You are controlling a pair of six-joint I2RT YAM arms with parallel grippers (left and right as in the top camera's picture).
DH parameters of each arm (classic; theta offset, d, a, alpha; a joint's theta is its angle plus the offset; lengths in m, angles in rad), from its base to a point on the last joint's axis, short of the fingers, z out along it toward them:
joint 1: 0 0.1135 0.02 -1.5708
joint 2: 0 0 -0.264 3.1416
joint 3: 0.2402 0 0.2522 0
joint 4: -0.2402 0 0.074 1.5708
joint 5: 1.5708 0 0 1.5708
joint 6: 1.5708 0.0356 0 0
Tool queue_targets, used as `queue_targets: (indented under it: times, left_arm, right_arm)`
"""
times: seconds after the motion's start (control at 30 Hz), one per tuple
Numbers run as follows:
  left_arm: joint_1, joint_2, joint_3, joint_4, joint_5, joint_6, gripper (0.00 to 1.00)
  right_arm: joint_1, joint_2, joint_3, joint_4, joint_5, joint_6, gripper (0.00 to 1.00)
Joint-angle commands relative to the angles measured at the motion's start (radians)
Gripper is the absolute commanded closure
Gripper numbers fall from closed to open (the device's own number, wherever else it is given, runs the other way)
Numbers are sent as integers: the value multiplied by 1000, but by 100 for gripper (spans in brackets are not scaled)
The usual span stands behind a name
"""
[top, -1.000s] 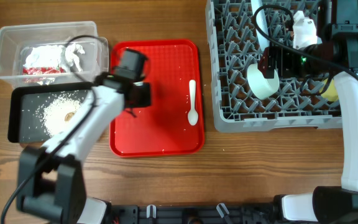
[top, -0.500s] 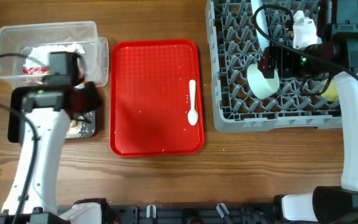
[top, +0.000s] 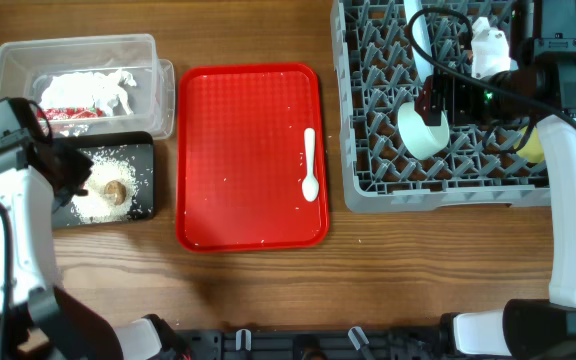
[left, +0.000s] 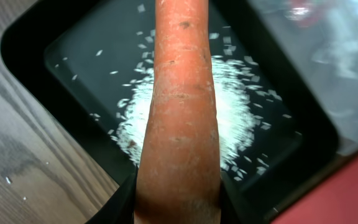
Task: Sort waste into correct bins and load items into the dishwasher rack
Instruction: 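Carry the carrot left and release it onto the black tray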
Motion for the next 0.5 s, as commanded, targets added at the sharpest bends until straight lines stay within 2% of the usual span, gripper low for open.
queue_targets:
  times: [0.0, 0.13, 0.4, 0.47]
  left_arm:
    - [43, 89, 10, 8, -13, -52, 82]
    - [48, 167, 10, 47, -11, -52, 76]
    - [48, 291, 10, 109, -11, -51, 76]
    - [48, 307, 10, 117, -13, -51, 73]
  right_arm:
    - [-1, -5, 2, 2, -8, 4, 0]
    - [-1, -5, 2, 2, -8, 4, 0]
    - [-1, -5, 2, 2, -8, 5, 0]
    - [-1, -5, 2, 2, -8, 4, 0]
